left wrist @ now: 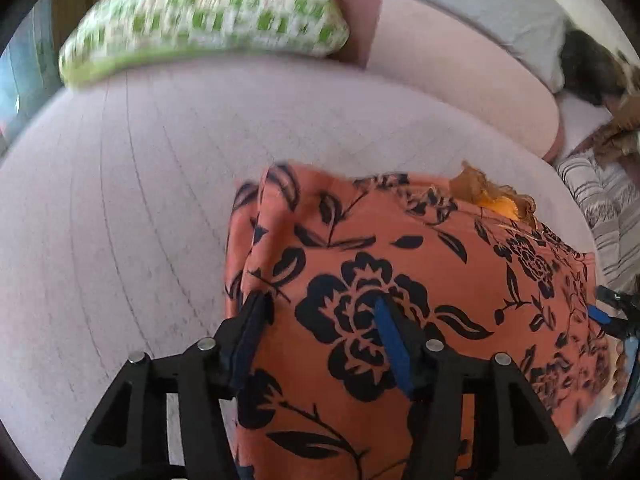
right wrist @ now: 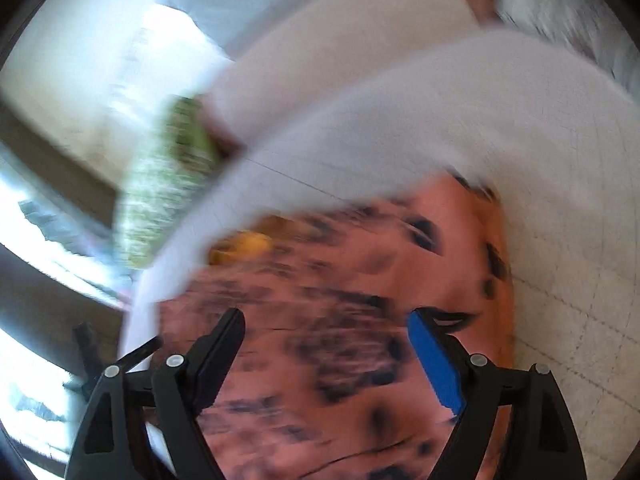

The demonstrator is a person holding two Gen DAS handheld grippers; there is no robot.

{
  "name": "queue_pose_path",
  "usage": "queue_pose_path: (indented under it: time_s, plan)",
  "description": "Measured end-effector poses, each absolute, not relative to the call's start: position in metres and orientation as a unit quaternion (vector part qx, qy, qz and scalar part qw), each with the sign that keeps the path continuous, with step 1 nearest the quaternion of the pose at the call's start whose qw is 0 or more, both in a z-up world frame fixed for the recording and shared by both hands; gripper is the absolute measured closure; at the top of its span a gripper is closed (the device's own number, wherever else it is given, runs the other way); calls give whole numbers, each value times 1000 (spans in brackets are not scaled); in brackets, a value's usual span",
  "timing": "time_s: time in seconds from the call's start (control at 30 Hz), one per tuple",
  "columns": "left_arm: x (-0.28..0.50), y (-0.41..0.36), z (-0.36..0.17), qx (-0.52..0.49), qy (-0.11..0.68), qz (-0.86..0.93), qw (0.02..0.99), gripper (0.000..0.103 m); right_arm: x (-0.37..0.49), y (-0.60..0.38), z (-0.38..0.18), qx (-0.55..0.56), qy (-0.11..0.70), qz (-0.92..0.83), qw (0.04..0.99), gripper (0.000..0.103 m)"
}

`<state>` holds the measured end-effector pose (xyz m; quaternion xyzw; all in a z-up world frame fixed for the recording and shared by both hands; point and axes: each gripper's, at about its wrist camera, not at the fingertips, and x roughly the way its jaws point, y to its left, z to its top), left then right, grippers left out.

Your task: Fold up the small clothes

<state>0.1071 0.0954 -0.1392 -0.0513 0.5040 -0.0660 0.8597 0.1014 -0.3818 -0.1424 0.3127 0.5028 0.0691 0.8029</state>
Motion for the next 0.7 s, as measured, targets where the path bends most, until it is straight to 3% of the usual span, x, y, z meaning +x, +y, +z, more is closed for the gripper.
queue_pose_path:
  time_s: [0.17,0.23,0.33,0.4,0.53,0.63,0.7]
  plan:
    - [94,83,-100,-44,455,-93,885,45,105,-374,-95,308,437,121,836,19]
    - [98,79,-104,-34,458,-96,883,42,120,-375,-101,298,445,125,835,18]
    - [120,93,-150,-34,520,-52,852,44,151,-397,-156,313,502,58,804,19]
    - [115,95,-138,-41,498,-56,864,43,144,-404,-142,363,469,55,803,19]
    - [96,102,-116,-69,478,-60,874,41,120,-387,-108,337,441,107,825,18]
    - [83,110,-120,-89,475,-50,874,21,117,-387,-133,304,482,75,818,14]
    - [94,118,-145,-107,543,-14,833,23,118,-401,-158,344,492,63,797,14]
